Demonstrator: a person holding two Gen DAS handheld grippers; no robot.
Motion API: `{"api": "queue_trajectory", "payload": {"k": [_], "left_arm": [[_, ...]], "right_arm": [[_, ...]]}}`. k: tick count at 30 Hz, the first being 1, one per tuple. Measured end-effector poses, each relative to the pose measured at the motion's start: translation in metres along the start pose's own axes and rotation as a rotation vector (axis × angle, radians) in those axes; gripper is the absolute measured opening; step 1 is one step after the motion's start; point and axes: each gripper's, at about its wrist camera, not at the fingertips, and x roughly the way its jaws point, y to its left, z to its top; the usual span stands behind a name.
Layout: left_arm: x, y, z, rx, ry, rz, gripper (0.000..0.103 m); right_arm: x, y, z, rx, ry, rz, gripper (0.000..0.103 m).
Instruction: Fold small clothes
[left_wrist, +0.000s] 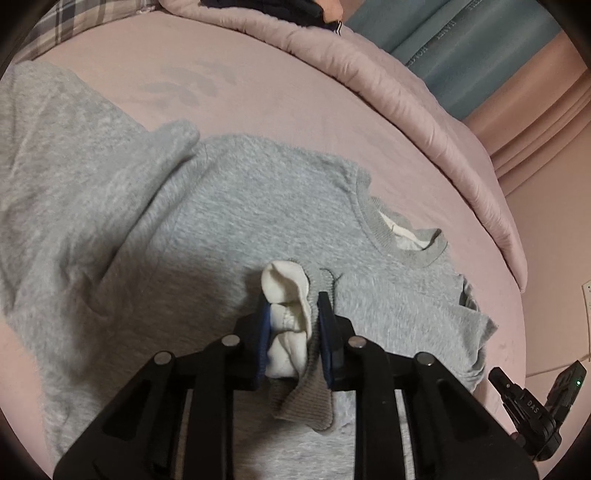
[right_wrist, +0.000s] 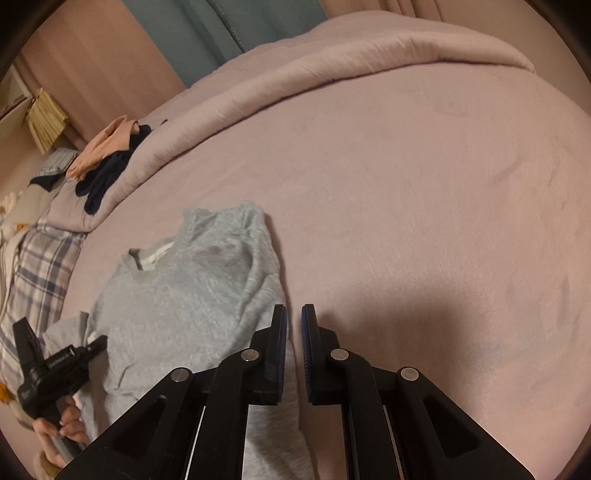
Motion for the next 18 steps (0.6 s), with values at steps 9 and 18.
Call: {"api": "queue_trajectory", "payload": {"k": [9, 18], "left_arm": [[-0.009, -0.004, 0.0, 0.011, -0.027, 0.016, 0.022], [-0.029, -0.009, -0.009, 0.101, -0.051, 0.072, 0.053]], "right_arm": [[-0.009, 0.009, 0.001, -0.047, -0.035, -0.031, 0.007], [-0.02, 0.021, -0.005, -0.087, -0.053, -0.042, 0.02]]}}
